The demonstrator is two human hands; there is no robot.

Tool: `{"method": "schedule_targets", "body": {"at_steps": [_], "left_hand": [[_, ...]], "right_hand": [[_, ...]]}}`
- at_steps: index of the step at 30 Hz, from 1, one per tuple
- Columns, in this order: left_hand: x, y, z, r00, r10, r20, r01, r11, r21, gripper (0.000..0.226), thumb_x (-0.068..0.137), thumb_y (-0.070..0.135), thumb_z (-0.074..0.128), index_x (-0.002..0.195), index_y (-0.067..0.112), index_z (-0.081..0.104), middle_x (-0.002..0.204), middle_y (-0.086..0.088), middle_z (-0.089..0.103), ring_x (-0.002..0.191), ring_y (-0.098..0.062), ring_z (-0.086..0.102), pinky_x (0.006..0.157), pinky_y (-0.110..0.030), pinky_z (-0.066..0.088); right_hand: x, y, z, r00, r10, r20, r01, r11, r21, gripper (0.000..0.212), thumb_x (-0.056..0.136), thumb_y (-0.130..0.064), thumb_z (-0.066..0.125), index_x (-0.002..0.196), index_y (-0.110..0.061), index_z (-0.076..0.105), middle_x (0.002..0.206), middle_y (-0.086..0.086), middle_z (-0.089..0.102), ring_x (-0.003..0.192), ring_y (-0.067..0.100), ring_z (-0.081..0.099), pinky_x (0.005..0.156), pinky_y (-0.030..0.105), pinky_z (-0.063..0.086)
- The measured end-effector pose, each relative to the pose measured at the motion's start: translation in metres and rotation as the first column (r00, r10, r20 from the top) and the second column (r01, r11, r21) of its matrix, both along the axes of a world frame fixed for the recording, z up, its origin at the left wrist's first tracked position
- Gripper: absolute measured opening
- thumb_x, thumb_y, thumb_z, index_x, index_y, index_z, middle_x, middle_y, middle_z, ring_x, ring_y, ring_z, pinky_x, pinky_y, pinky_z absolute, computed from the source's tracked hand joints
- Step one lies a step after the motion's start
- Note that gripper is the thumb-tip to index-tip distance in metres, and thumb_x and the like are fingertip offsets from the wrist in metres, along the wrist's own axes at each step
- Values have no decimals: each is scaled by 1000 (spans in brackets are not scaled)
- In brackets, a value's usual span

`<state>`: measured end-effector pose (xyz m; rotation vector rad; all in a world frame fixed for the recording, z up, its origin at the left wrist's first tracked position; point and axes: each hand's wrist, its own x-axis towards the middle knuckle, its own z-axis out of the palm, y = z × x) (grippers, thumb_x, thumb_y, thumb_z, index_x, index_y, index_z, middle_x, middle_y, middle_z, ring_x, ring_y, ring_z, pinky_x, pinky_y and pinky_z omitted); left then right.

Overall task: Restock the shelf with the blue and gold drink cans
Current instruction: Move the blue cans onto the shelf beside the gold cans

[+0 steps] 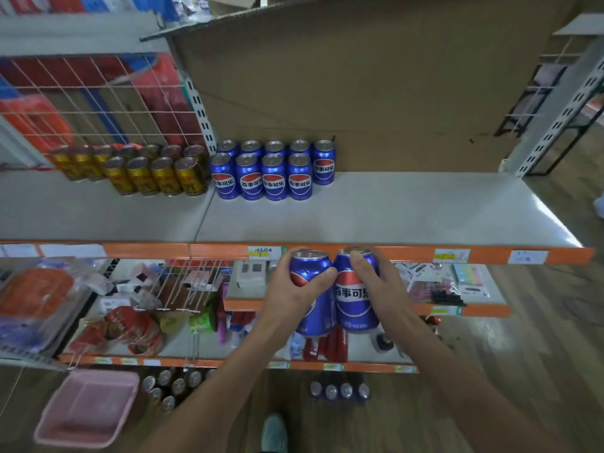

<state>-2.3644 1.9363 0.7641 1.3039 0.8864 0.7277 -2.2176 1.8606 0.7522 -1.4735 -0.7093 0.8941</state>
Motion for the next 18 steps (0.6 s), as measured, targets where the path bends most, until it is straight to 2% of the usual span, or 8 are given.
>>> {"method": "schedule_targets", "body": {"at_steps": [2, 4, 7, 9, 12, 14, 18], "left_hand": [[3, 14, 0, 1000, 2, -4, -2, 1000, 13, 41, 83, 24, 79, 116, 30, 55, 102, 6, 73, 88, -11, 74, 70, -24, 60], [7, 32, -1, 1000, -1, -12, 2, 1000, 25, 41, 83, 25, 79, 117, 27, 55, 104, 5, 72, 89, -10, 74, 69, -23, 59], [16, 62, -4, 1000, -18, -15, 19, 999, 41, 44, 83, 26, 80, 120, 26, 55, 106, 5, 71, 89, -10, 73, 68, -23, 59], [22, 83, -6, 999, -29, -14, 30, 998, 47, 46, 83, 26, 80, 121, 25, 54, 106, 7, 70, 90, -9, 72, 69, -22, 59], [29, 114, -11, 999, -46, 13, 46, 997, 56, 46, 83, 20, 81, 121, 22, 54, 104, 8, 71, 88, -5, 71, 69, -18, 56], [33, 133, -17, 998, -67, -4, 68, 995, 72, 46, 83, 20, 82, 120, 22, 54, 106, 7, 71, 89, -5, 70, 74, -21, 57], [41, 167, -25, 991, -127, -46, 132, 984, 118, 47, 81, 18, 84, 119, 21, 56, 108, 7, 70, 94, -8, 69, 85, -30, 58]], "right_hand": [[2, 14, -1, 1000, -5, 12, 5, 1000, -3, 44, 82, -57, 61, 115, -28, 63, 102, -4, 76, 86, 16, 76, 75, 34, 62], [6, 30, -4, 1000, -12, 3, 12, 1000, 1, 52, 79, -60, 62, 118, -25, 62, 106, 0, 75, 89, 20, 76, 78, 39, 62], [13, 57, -7, 999, -40, -3, 40, 999, 0, 48, 80, -56, 64, 116, -24, 63, 103, 0, 75, 87, 19, 76, 72, 34, 60], [19, 77, -8, 999, -52, 12, 52, 999, -17, 38, 87, -49, 65, 114, -23, 63, 101, -1, 76, 86, 19, 75, 70, 31, 59], [26, 105, -8, 998, -58, 9, 59, 997, -41, 29, 93, -41, 65, 115, -21, 62, 103, 1, 76, 88, 21, 75, 75, 36, 61], [29, 120, -11, 998, -63, 8, 63, 997, -51, 29, 93, -38, 66, 115, -19, 62, 104, 3, 75, 89, 24, 75, 77, 39, 61], [29, 139, -14, 995, -102, 20, 103, 994, -28, 31, 89, -37, 68, 112, -16, 63, 100, 4, 75, 85, 21, 74, 68, 27, 58]]}}
